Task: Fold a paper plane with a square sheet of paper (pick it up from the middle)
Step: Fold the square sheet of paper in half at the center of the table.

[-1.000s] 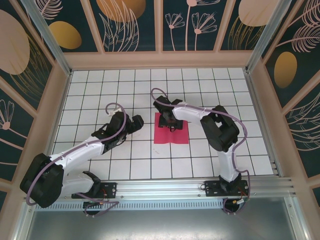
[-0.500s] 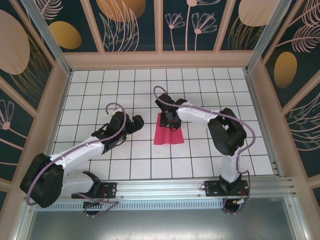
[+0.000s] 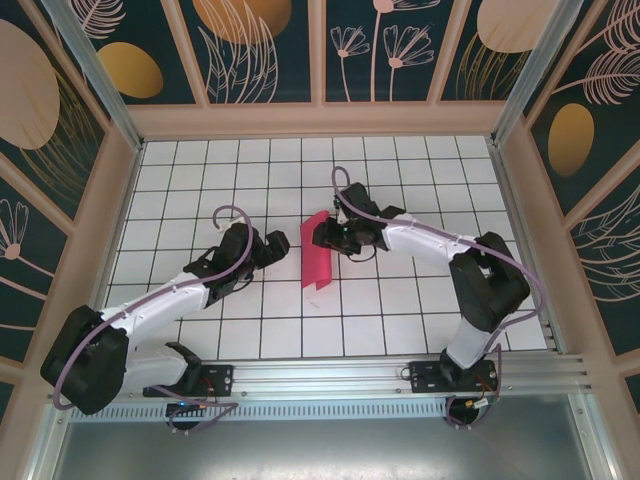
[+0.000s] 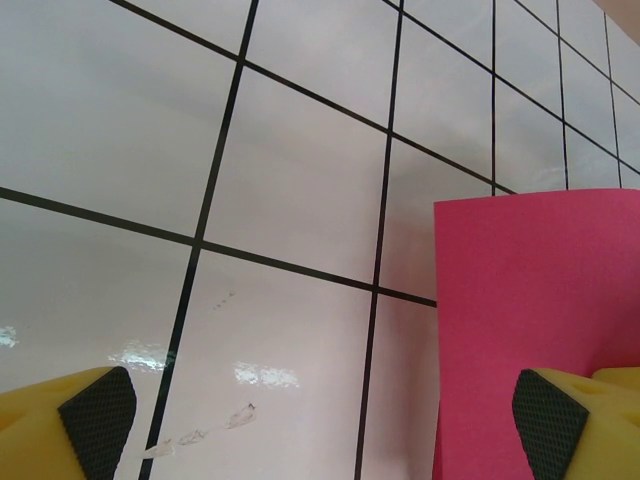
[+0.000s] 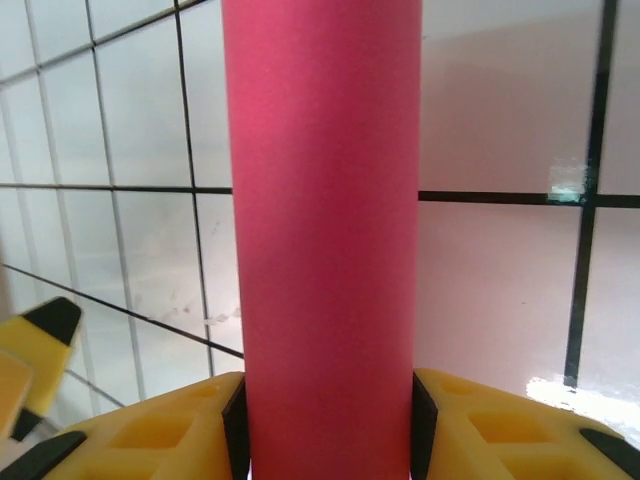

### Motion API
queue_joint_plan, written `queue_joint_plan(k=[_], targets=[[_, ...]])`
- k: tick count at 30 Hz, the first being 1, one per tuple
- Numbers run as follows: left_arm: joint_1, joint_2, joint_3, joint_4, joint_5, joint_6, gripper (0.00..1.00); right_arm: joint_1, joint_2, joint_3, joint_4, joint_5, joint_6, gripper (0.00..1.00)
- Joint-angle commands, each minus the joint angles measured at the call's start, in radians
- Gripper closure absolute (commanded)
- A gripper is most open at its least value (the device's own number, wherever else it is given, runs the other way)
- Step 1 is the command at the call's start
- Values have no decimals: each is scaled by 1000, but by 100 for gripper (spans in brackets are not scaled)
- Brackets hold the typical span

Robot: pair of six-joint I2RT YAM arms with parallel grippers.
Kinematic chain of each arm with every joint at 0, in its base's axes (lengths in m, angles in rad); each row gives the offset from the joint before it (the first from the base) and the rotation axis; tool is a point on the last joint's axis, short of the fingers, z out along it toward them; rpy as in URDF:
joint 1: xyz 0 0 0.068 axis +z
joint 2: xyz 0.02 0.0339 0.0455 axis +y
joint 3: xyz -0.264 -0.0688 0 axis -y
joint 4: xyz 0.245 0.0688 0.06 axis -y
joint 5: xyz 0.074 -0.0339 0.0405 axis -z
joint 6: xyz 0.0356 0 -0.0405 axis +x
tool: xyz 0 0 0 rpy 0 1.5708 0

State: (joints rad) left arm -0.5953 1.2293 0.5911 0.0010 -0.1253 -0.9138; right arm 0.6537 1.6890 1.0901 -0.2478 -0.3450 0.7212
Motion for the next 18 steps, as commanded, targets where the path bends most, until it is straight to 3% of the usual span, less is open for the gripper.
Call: queue_joint_plan(k=[1,7,11,18], targets=[[5,11,36,47,50,-2,1,-78,-58,-102,175,-153,58,53],[6,62,54,122,168,15,2,-159,-58,-200,176,-146,33,50],[3,110,71,159,254,23,4,-178,-79,-240,158,-120,7,42],[3,142,85,180,282,21,5,-186,-118,-223,14,33,-52,31]])
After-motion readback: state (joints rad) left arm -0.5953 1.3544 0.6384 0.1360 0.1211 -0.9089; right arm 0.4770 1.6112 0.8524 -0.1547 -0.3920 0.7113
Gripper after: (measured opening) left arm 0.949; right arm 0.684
